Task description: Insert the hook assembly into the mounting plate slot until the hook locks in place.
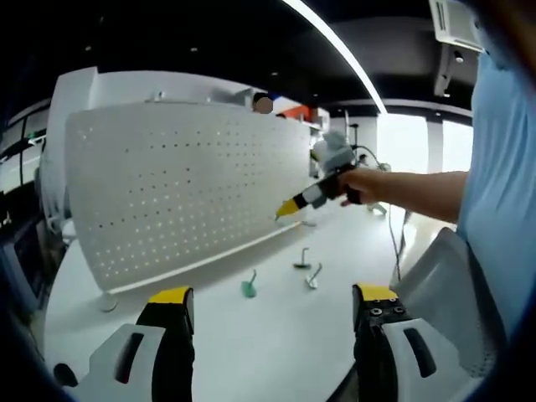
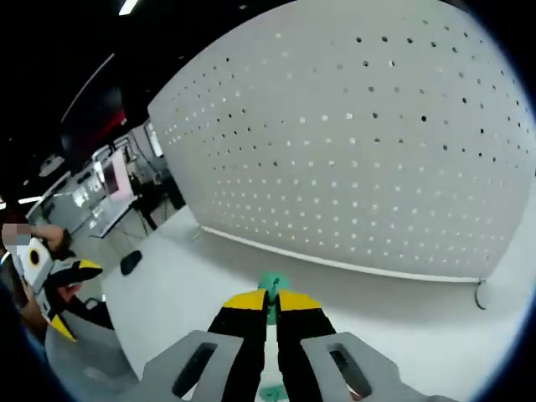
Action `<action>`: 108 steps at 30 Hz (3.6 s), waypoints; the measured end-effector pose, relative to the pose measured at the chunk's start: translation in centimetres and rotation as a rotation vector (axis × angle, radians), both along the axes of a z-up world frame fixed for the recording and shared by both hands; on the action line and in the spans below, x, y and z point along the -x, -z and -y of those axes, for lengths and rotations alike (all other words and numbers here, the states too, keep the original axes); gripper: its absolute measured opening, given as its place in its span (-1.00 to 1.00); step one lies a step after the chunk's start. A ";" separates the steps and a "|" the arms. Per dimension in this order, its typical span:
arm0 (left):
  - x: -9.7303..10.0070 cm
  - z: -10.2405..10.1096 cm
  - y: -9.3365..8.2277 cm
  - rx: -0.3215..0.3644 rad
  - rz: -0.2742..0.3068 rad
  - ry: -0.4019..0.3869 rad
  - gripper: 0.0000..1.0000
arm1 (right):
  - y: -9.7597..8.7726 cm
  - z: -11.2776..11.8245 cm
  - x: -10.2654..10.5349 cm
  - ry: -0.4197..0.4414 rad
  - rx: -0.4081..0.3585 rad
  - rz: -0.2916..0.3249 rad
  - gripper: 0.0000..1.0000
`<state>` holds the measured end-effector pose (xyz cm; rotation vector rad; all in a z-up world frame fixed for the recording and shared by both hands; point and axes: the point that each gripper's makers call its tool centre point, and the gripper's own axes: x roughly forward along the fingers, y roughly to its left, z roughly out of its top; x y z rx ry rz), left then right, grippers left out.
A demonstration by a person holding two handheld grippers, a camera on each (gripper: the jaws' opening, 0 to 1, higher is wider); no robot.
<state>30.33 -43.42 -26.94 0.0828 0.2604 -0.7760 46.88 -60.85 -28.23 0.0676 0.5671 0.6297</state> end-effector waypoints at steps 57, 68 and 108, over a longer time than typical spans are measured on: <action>-0.2 -0.4 -0.2 0.006 0.006 -0.022 0.53 | -21.4 3.7 -6.3 0.276 0.058 0.967 -0.98; -0.2 -0.5 -0.1 0.009 -0.003 -0.019 0.53 | -21.2 3.2 -8.0 0.289 0.116 1.064 -0.98; -0.3 -0.5 0.8 -0.004 -0.041 -0.022 0.53 | -18.9 3.4 -11.5 0.359 0.101 1.023 -0.99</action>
